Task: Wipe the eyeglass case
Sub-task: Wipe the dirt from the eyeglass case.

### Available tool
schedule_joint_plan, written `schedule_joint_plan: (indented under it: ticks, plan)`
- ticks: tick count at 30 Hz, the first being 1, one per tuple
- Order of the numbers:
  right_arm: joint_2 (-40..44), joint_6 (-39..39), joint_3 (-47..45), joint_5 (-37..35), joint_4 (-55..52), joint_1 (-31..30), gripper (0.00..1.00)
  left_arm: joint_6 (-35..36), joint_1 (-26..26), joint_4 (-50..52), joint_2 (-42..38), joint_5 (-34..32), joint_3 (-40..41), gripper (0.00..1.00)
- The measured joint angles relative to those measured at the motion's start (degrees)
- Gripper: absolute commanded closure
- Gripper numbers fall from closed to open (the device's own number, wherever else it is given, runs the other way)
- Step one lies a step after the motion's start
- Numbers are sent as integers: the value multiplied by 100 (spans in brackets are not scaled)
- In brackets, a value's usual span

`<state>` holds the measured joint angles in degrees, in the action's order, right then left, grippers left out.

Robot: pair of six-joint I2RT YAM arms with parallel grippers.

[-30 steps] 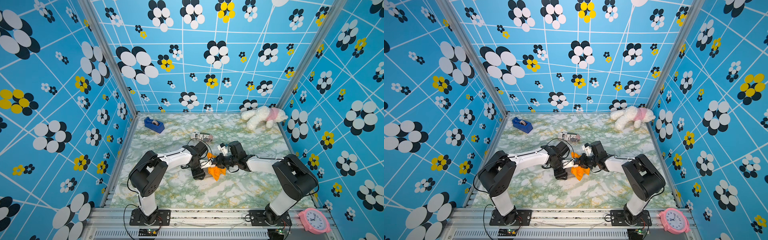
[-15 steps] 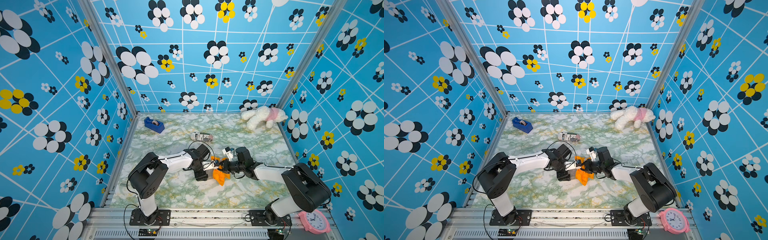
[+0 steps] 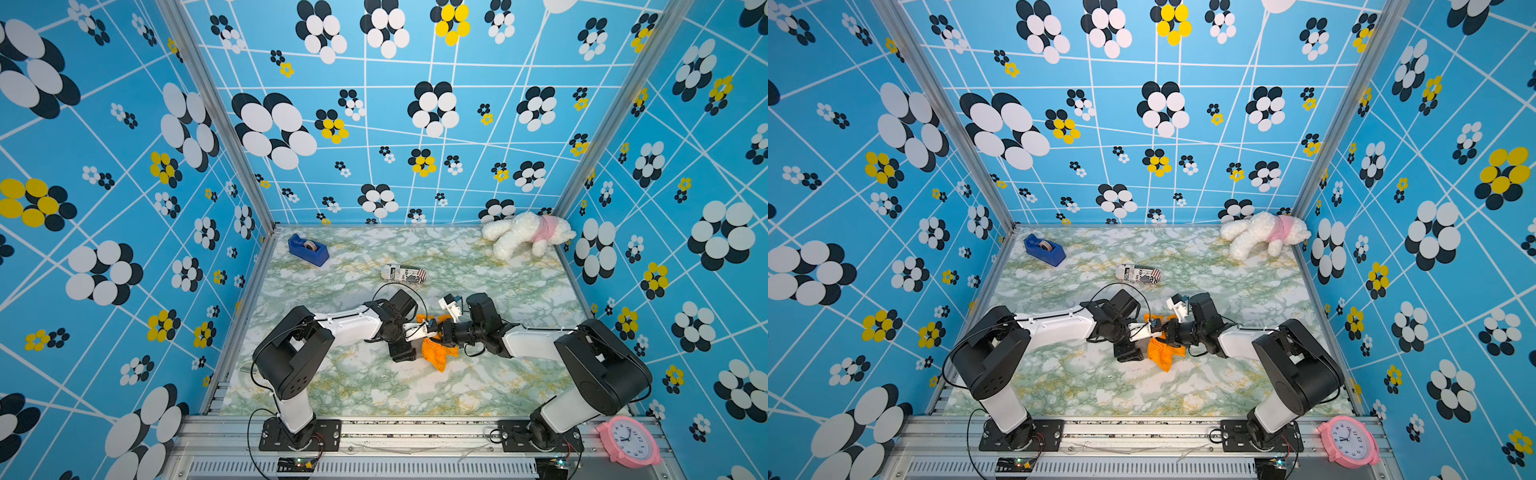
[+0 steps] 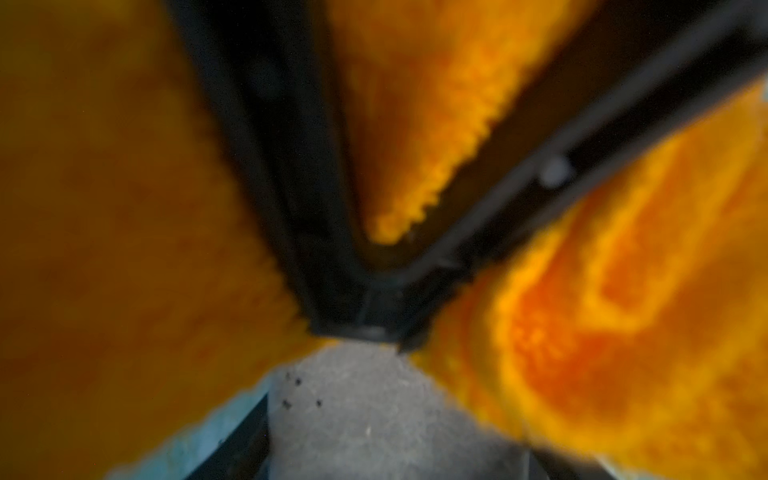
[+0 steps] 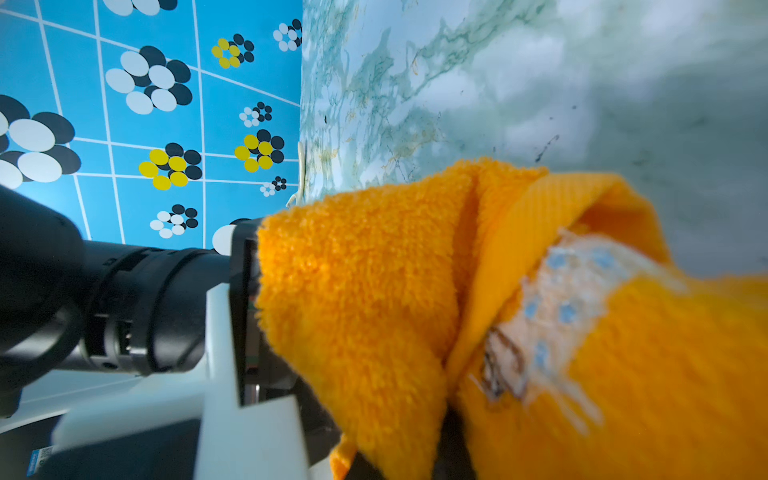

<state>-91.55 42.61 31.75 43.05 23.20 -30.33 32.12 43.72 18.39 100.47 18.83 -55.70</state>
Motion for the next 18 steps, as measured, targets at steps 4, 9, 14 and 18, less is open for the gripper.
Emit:
schedule_joint_plan:
  ticks: [4,9,14,18]
  plan:
    - [-70,-48,52,90,-35,-2,100,-2,-17,-87,-22,46,61,68]
    - [254,-444,-4,114,-647,315,100,0,20,-393,-37,70,133,68]
    - [944,-942,-31,-98,-1893,927,100,4,22,-656,-37,72,133,69]
    - [946,-892,44,-216,-2004,750,100,4,22,-658,-37,68,133,69]
